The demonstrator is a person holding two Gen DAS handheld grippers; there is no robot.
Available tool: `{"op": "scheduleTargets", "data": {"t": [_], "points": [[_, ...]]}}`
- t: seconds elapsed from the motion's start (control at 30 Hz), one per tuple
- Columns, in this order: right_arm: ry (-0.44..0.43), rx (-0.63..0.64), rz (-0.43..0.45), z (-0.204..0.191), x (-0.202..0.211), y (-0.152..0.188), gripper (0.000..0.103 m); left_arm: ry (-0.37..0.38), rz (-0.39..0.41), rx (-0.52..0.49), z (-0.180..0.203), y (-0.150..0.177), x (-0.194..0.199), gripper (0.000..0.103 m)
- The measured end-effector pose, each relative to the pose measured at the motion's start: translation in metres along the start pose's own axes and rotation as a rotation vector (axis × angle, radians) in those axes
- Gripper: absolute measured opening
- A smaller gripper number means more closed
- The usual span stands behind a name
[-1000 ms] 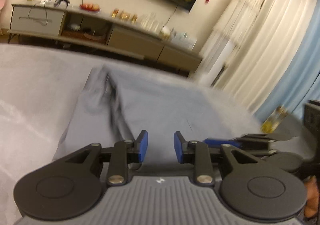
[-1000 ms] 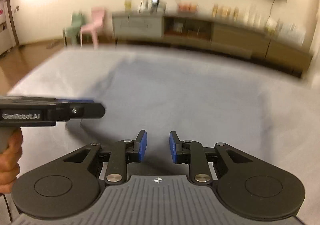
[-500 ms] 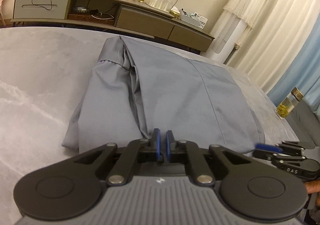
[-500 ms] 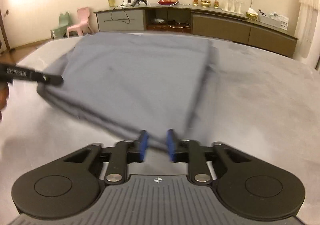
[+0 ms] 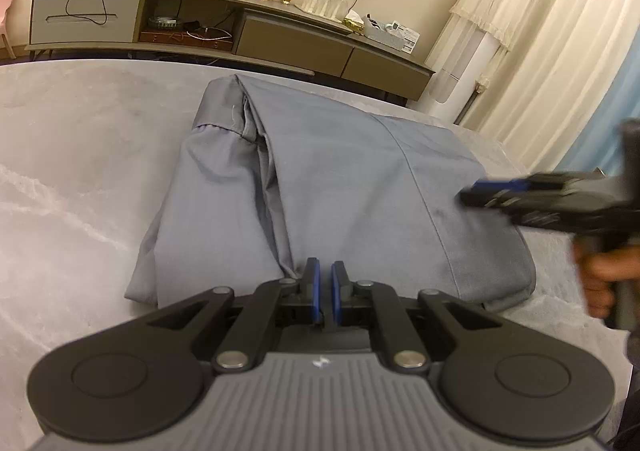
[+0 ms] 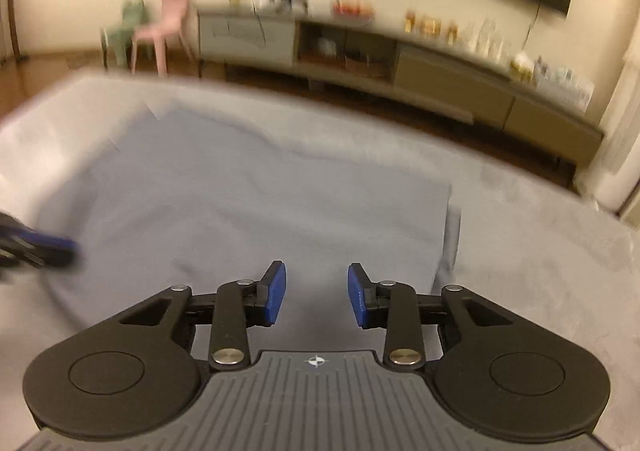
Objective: Fold clothes
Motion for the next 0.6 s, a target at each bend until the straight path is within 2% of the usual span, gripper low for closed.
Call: {"op": "scheduleTargets", "data": {"t": [0.03,0.07,0.1,0.17,0.23,0.27,0.33,0.4,0.47,0.5,0.53,0.6], "points": [[-0.001,-0.018,-0.016,0.010,-0.007,0.006,0.039,0.001,-0.001,0.001,0.000,0.000,0.000,0.009],[-0.002,-0.036,-0.031,0.020,-0.014,0.013,0.050,0.004,-0.002,0.006,-0.001,0.000,-0.001,0.009],[0.001,-0.092,-0.050,0.032,-0.013,0.015,0.051,0.007,-0.004,0.012,-0.001,0.000,-0.001,0.009],[0.030,-0.140,-0.091,0.046,-0.014,0.014,0.050,0.012,-0.010,0.015,-0.002,-0.001,-0.001,0.009],[0.109,-0.112,-0.081,0.044,-0.008,0.005,0.043,0.012,-0.012,0.016,-0.002,-0.001,-0.002,0.009],[0.125,-0.075,-0.038,0.033,0.001,-0.008,0.042,0.012,-0.013,0.016,-0.002,-0.001,-0.002,0.009],[0.067,-0.039,0.041,-0.001,0.016,-0.036,0.042,0.013,-0.014,0.017,-0.002,-0.001,-0.003,0.009],[-0.015,0.007,0.075,-0.044,0.012,-0.064,0.042,0.011,-0.015,0.016,-0.001,-0.001,-0.003,0.009],[-0.091,0.023,0.030,-0.078,-0.014,-0.081,0.043,0.007,-0.018,0.012,0.000,-0.001,-0.004,0.009],[-0.102,0.024,-0.012,-0.089,-0.033,-0.084,0.043,0.004,-0.020,0.010,0.001,-0.001,-0.005,0.009],[-0.093,0.032,-0.047,-0.097,-0.051,-0.084,0.043,0.002,-0.021,0.008,0.002,-0.001,-0.005,0.009],[-0.077,0.055,-0.063,-0.104,-0.077,-0.087,0.043,-0.003,-0.025,0.004,0.002,-0.002,-0.006,0.009]]}}
Point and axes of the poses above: each gripper's, at about its wrist camera, not at the fingertips, and x roughly against the way its jaws point, z to its right, y to its underside, the point moved 9 cm from there along -x, roughly the way its jaws point
